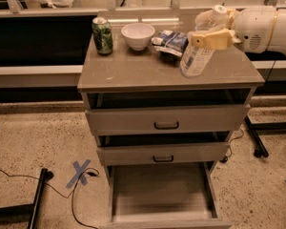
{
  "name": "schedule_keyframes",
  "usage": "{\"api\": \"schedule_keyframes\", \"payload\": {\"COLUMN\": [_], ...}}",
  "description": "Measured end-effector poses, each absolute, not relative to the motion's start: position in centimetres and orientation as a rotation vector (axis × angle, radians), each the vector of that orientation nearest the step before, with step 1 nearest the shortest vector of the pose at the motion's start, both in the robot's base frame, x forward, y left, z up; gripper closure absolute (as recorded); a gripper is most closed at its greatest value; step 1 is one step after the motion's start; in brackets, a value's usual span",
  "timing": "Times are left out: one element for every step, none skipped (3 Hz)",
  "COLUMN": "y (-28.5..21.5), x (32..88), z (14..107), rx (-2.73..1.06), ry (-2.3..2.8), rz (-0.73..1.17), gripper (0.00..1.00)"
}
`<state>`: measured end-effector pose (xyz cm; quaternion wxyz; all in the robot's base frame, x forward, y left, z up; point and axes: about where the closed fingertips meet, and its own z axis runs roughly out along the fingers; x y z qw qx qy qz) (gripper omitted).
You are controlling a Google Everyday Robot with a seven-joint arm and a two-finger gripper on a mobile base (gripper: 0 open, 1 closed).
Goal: Place blue plastic bottle into bottom drawer
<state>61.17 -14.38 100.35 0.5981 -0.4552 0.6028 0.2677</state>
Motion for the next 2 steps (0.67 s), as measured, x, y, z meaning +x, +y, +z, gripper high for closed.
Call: {"api": "schedule_keyframes", "payload": {"y": [-14.0,-14.6], "x": [57.0,54.4], "z": [94.6,87.9], "rx": [-1.266,-1.440], "ry": [1.600,1.697], "rz": [0.512,0.515], "gripper": [1.00,1.00]}}
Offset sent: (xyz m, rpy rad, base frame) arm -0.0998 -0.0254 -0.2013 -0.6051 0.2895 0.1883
